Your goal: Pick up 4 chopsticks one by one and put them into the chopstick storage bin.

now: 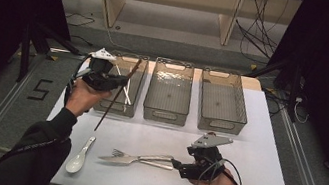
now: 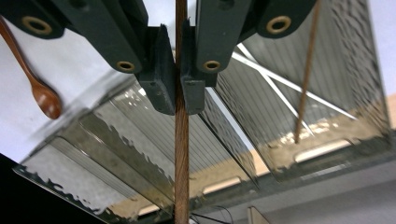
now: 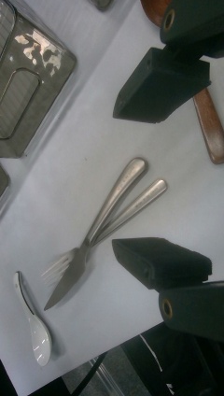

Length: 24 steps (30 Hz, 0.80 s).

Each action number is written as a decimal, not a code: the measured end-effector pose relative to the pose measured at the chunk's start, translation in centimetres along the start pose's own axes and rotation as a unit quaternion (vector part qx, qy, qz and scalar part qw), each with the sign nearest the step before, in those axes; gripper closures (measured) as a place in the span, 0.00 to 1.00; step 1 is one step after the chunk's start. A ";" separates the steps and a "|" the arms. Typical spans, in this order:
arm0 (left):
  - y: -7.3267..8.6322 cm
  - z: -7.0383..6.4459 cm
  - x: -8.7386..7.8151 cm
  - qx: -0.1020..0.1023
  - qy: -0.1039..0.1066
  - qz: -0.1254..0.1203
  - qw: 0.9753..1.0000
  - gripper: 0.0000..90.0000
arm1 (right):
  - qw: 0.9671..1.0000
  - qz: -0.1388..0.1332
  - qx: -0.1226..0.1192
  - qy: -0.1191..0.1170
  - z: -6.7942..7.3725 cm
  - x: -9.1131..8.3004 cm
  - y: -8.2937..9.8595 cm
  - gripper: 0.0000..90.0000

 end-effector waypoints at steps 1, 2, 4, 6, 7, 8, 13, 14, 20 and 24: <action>-0.4 0.2 0.0 -0.001 -0.003 -0.003 1.000 0.93 | 1.000 0.000 0.001 0.000 0.0 0.0 0.0 0.36; -0.8 0.3 0.1 -0.003 -0.006 -0.008 1.000 0.93 | 1.000 0.000 0.001 0.000 0.0 0.0 0.0 0.36; -1.5 0.8 0.2 0.000 -0.012 -0.015 1.000 0.93 | 1.000 -0.001 0.001 0.000 0.0 0.0 0.0 0.36; -2.1 1.3 0.4 -0.001 -0.018 -0.020 1.000 0.93 | 1.000 -0.001 0.001 -0.001 0.0 0.0 0.0 0.36; -2.5 1.6 0.5 0.000 -0.020 -0.023 1.000 0.93 | 1.000 0.000 0.002 -0.001 0.0 0.0 0.0 0.36; -2.7 1.8 0.5 0.002 -0.022 -0.025 0.999 0.93 | 1.000 0.000 0.002 -0.001 0.0 0.0 0.0 0.36; -3.9 2.9 0.8 0.006 -0.034 -0.039 0.999 0.93 | 1.000 -0.001 0.002 -0.001 0.0 0.0 0.0 0.36; -4.1 3.1 0.9 0.007 -0.035 -0.040 0.999 0.93 | 1.000 -0.001 0.002 -0.001 0.0 0.0 0.0 0.36; -4.7 4.4 1.7 0.010 -0.047 -0.042 0.998 0.93 | 1.000 -0.001 0.002 -0.002 0.0 -0.1 0.0 0.36; -4.9 5.5 2.3 0.012 -0.057 -0.045 0.997 0.93 | 1.000 0.000 0.002 -0.003 0.1 -0.1 0.0 0.36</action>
Point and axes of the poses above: each handheld gripper's, and its own axes: x roughly forward along the jaws, y roughly out of its underside, z roughly to its left, the point moved 7 cm from there along x, roughly forward along the jaws, and after that the axes turned 8 degrees about -z, right-handed, at the moved point
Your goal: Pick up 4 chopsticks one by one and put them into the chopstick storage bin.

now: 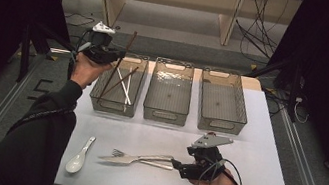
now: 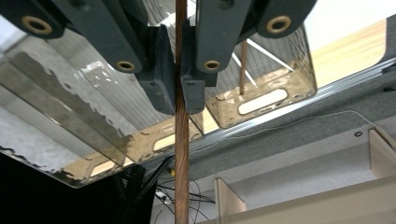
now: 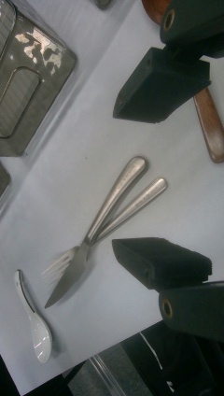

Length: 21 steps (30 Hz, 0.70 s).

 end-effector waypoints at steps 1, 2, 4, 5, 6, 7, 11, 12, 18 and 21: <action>-0.1 0.3 0.2 -0.002 -0.001 -0.003 1.000 0.93 | 1.000 0.000 0.000 0.000 0.0 0.0 0.0 0.36; -0.1 0.5 0.4 -0.002 -0.003 -0.005 1.000 0.93 | 1.000 0.000 0.000 0.000 0.0 0.0 0.0 0.36; -0.1 0.9 0.8 0.001 -0.008 -0.002 1.000 0.93 | 1.000 0.000 -0.001 -0.001 0.0 0.1 0.0 0.36; -0.1 1.0 1.0 0.003 -0.011 -0.002 1.000 0.93 | 1.000 0.001 0.000 -0.001 0.0 0.0 0.0 0.36; -0.1 1.2 1.2 0.005 -0.011 -0.002 1.000 0.93 | 1.000 0.001 -0.002 -0.002 0.0 0.1 0.0 0.36; -0.1 1.4 1.3 0.006 -0.014 -0.002 1.000 0.93 | 1.000 0.001 -0.002 -0.002 0.1 0.1 0.0 0.36; 0.1 2.0 1.9 0.007 -0.021 -0.007 1.000 0.93 | 1.000 0.003 -0.003 -0.003 0.1 0.2 0.1 0.36; 0.2 2.2 2.0 0.005 -0.022 -0.008 1.000 0.93 | 1.000 0.003 -0.002 -0.003 0.1 0.2 0.1 0.36; 0.9 2.9 2.4 0.008 -0.027 -0.015 0.999 0.93 | 1.000 0.001 -0.001 -0.002 0.0 0.2 0.1 0.36; 1.2 3.0 2.6 0.014 -0.029 -0.015 0.999 0.93 | 1.000 0.002 -0.002 -0.003 0.1 0.2 0.1 0.36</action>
Point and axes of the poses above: each handheld gripper's, and its own axes: x roughly forward along the jaws, y roughly out of its underside, z roughly to its left, the point moved 7 cm from there along x, roughly forward along the jaws, and after that the axes turned 8 degrees about -z, right-handed, at the moved point
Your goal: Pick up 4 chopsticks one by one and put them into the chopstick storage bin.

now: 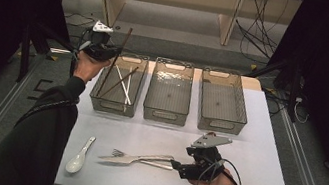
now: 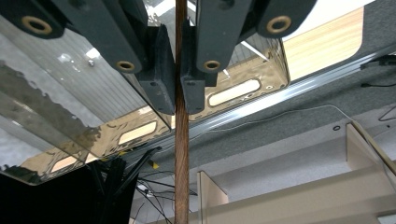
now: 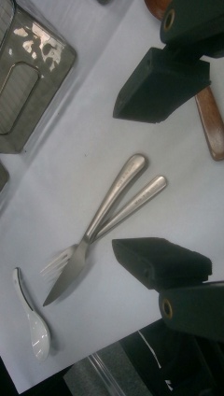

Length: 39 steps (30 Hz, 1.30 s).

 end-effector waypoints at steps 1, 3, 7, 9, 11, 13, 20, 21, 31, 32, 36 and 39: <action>0.1 0.0 0.0 -0.002 0.001 0.000 1.000 0.93 | 1.000 0.001 0.000 0.000 0.0 0.0 0.0 0.36; 0.3 0.0 0.2 0.000 0.002 0.000 1.000 0.93 | 1.000 0.000 0.000 0.000 0.0 0.0 0.0 0.36; 1.2 -0.1 0.6 0.004 0.006 0.004 1.000 0.93 | 1.000 0.000 0.000 0.000 0.0 0.0 0.0 0.36; 1.6 -0.1 0.7 0.008 0.008 0.006 1.000 0.93 | 1.000 0.000 0.001 0.000 0.0 0.0 0.0 0.36; 2.0 -0.1 0.7 0.009 0.007 0.009 1.000 0.93 | 1.000 0.000 0.000 0.000 0.0 0.0 0.0 0.36; 2.2 -0.2 0.8 0.013 0.008 0.012 1.000 0.93 | 1.000 0.000 0.000 0.000 0.0 0.0 0.0 0.36; 2.6 -0.5 1.0 0.018 0.010 0.015 1.000 0.93 | 1.000 0.000 0.000 0.000 0.0 0.0 0.0 0.36; 2.7 -0.5 1.0 0.018 0.009 0.016 1.000 0.93 | 1.000 0.000 0.000 0.001 0.0 0.0 0.0 0.36; 3.8 -0.8 1.3 0.012 0.014 0.024 1.000 0.93 | 1.000 0.000 -0.002 0.000 0.0 0.0 0.0 0.36; 3.9 -0.8 1.4 0.012 0.014 0.028 0.999 0.93 | 1.000 0.000 -0.001 0.000 0.0 0.0 0.0 0.36; 4.4 -0.8 1.6 0.009 0.014 0.035 0.999 0.93 | 1.000 0.000 0.000 0.001 0.0 0.0 0.0 0.36; 4.7 -0.8 1.7 0.010 0.015 0.040 0.999 0.93 | 1.000 0.000 0.000 0.000 0.0 0.0 0.0 0.36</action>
Point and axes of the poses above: each handheld gripper's, and its own axes: x roughly forward along the jaws, y roughly out of its underside, z roughly to its left, the point moved 7 cm from there along x, roughly forward along the jaws, and after that the axes turned 8 degrees about -z, right-handed, at the moved point
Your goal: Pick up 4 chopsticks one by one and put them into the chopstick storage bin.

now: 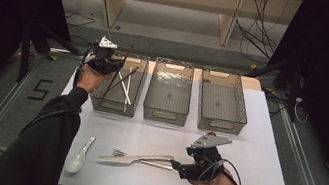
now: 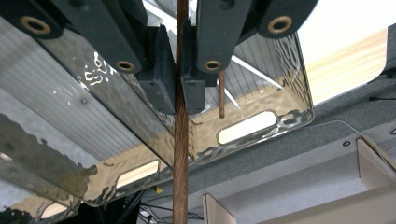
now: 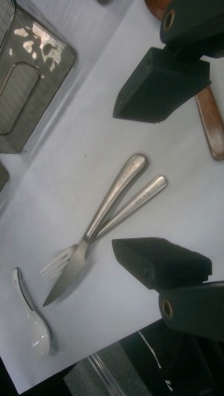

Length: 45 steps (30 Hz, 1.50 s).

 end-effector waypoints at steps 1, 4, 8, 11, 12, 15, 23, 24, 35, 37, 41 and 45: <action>0.1 0.0 0.0 0.000 0.000 0.001 1.000 0.93 | 1.000 0.000 0.000 0.000 0.0 0.0 0.0 0.36; 0.3 0.0 0.1 -0.004 0.001 0.007 1.000 0.92 | 1.000 0.000 0.001 0.000 0.0 0.0 0.0 0.36; 0.7 0.0 0.1 -0.009 0.002 0.014 1.000 0.87 | 1.000 0.001 0.001 0.000 0.0 0.0 0.0 0.36; 0.9 -0.1 -0.2 -0.024 0.011 0.021 0.999 0.79 | 1.000 0.000 0.000 0.000 0.0 0.0 0.0 0.36; 1.1 -0.2 -0.4 -0.024 0.012 0.026 0.999 0.76 | 1.000 -0.001 -0.001 0.001 0.0 0.0 0.0 0.36; 1.0 -0.4 -1.4 -0.031 0.011 0.028 0.999 0.68 | 1.000 -0.003 0.000 0.001 -0.1 -0.1 0.0 0.36; 2.0 -1.6 -5.8 -0.077 0.031 0.038 0.996 0.51 | 1.000 -0.003 -0.001 0.003 -0.1 -0.1 -0.1 0.36; 2.2 -1.8 -6.2 -0.075 0.033 0.042 0.996 0.48 | 1.000 -0.002 0.000 0.004 -0.1 -0.1 -0.1 0.36; 5.1 -3.1 -9.3 -0.079 0.035 0.085 0.993 0.31 | 1.000 -0.003 0.001 0.007 -0.2 -0.1 -0.1 0.35; 5.8 -3.4 -9.9 -0.076 0.035 0.097 0.992 0.30 | 1.000 -0.003 0.002 0.008 -0.2 -0.2 -0.1 0.35; 7.0 -3.7 -10.8 -0.079 0.034 0.118 0.989 0.28 | 1.000 -0.004 0.002 0.008 -0.2 -0.2 -0.1 0.35; 8.3 -3.9 -11.3 -0.086 0.031 0.134 0.987 0.26 | 1.000 -0.003 0.002 0.009 -0.2 -0.2 0.0 0.36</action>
Point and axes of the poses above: each handheld gripper's, and its own axes: x roughly forward along the jaws, y roughly out of its underside, z roughly to its left, the point moved 7 cm from there along x, roughly forward along the jaws, and after that the axes turned 8 degrees about -z, right-handed, at the moved point
